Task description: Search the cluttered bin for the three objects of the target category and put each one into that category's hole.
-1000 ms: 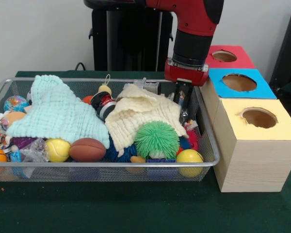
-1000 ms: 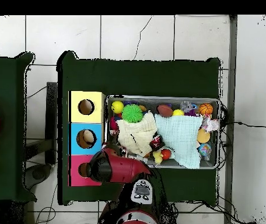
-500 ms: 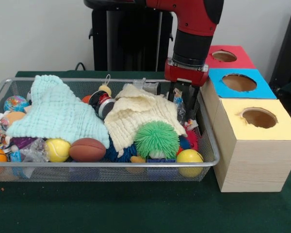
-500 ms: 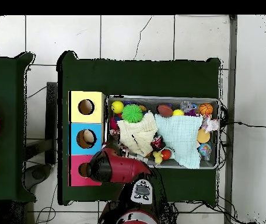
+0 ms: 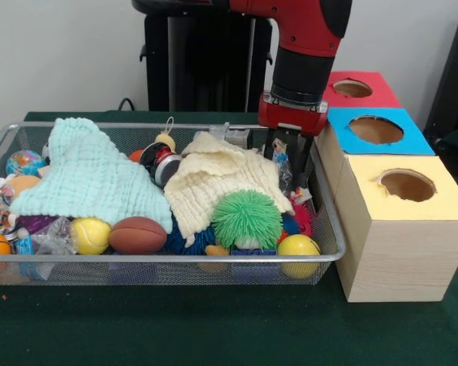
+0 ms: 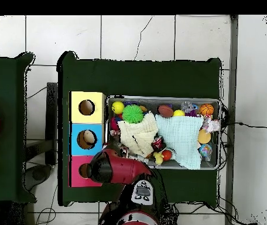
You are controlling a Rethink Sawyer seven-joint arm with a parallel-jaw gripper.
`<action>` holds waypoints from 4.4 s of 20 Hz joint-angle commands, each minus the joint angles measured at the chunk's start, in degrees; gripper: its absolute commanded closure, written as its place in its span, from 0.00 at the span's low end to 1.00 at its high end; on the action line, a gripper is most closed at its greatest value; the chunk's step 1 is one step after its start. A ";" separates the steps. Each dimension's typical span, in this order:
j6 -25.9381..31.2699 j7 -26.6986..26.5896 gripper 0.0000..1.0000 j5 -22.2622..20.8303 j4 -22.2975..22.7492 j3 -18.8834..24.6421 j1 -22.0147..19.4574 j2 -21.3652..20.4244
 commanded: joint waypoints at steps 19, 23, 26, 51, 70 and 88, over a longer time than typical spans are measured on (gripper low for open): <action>-4.02 7.65 0.00 -0.30 -5.98 -0.47 2.56 13.29; -3.21 7.05 1.00 -0.79 -6.23 -0.24 2.51 13.17; -2.59 6.97 1.00 -0.92 -5.94 0.59 1.74 12.91; 25.59 4.54 1.00 0.14 1.22 0.80 1.53 -13.45; 15.66 5.17 1.00 -3.18 2.10 4.25 -1.85 -8.94; 6.53 6.83 1.00 -4.25 0.09 1.93 0.52 -0.44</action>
